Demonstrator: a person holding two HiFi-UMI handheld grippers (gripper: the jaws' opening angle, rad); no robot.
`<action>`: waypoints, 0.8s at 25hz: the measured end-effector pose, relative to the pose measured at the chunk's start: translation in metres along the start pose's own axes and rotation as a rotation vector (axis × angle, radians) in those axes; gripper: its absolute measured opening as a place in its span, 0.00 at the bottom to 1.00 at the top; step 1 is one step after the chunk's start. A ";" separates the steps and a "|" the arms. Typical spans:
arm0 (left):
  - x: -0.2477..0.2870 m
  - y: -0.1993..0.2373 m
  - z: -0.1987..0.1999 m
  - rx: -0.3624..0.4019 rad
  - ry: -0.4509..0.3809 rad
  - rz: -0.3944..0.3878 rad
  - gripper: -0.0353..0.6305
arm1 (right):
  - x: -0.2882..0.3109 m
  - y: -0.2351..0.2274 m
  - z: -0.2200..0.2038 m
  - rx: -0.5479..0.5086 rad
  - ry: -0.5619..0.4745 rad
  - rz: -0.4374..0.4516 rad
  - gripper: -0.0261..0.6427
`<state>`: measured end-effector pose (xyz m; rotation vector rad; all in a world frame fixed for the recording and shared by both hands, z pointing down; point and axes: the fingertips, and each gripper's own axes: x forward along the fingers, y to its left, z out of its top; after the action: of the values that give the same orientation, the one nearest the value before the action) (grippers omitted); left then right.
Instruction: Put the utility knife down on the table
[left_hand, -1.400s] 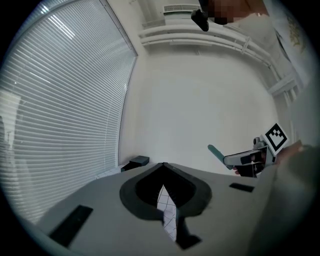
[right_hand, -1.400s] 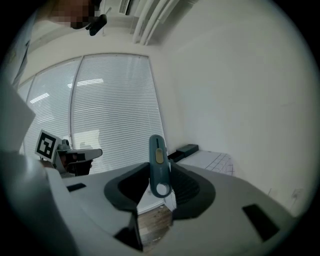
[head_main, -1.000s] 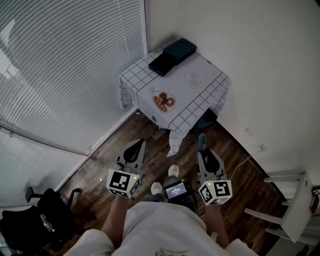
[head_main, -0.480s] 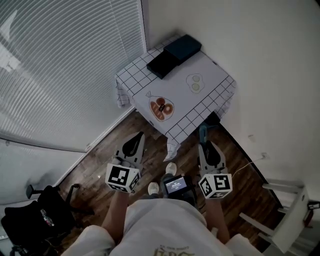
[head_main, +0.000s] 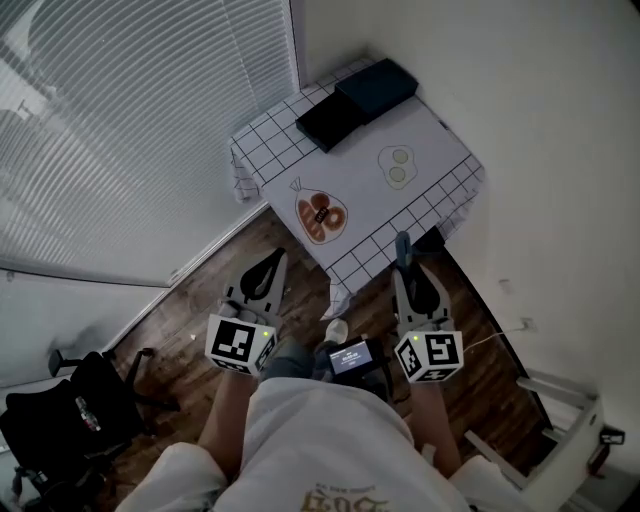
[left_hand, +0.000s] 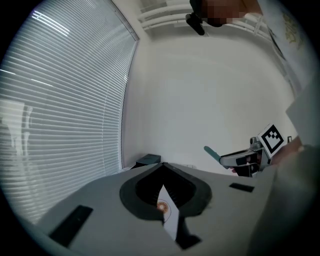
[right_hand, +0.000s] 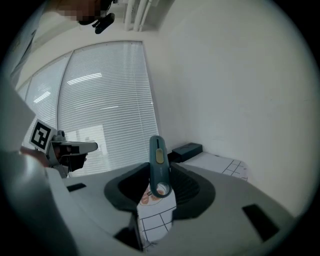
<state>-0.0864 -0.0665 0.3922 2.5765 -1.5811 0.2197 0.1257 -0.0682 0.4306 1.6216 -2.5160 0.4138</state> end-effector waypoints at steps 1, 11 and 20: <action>0.002 0.001 -0.001 -0.003 0.003 0.004 0.06 | 0.003 0.000 0.000 -0.004 0.004 0.007 0.25; 0.041 0.014 -0.003 -0.024 0.019 -0.017 0.06 | 0.027 -0.012 0.000 0.003 0.026 -0.013 0.25; 0.091 0.035 0.006 -0.002 0.020 -0.073 0.06 | 0.058 -0.029 0.004 -0.001 0.044 -0.074 0.25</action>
<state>-0.0763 -0.1631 0.4032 2.6164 -1.4769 0.2363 0.1274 -0.1313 0.4457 1.6796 -2.4159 0.4347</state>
